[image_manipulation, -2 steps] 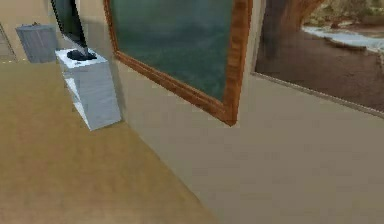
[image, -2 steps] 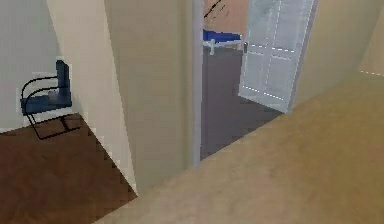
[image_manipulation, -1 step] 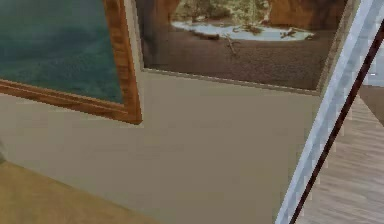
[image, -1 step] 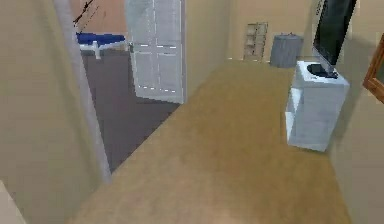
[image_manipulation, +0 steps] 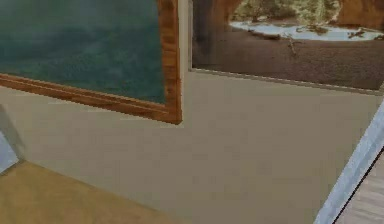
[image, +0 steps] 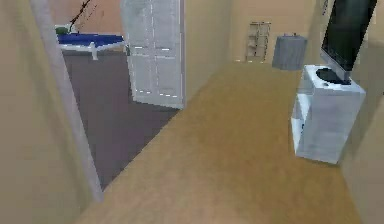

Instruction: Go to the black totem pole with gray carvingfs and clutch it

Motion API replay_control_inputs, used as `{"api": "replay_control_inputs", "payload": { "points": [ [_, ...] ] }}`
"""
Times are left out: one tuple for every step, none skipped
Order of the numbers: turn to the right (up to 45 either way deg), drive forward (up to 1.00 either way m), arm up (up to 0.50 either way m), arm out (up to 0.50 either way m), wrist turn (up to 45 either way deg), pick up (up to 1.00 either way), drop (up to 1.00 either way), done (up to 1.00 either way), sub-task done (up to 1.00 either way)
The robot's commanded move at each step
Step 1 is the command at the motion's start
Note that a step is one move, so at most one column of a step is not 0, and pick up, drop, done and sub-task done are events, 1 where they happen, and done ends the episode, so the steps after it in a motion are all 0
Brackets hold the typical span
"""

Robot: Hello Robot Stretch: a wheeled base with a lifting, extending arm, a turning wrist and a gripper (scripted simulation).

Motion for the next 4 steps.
{"api": "replay_control_inputs", "payload": {
  "points": [
    [0.0,1.00,0.00,0.00,0.0,0.00,0.00,0.00,0.00],
    [0.0,0.25,0.00,0.00,0.0,0.00,0.00,0.00,0.00],
    [-24.0,0.00,0.00,0.00,0.0,0.00,0.00,0.00,0.00],
    [0.0,0.55,0.00,0.00,0.0,0.00,0.00,0.00,0.00]
  ]
}}
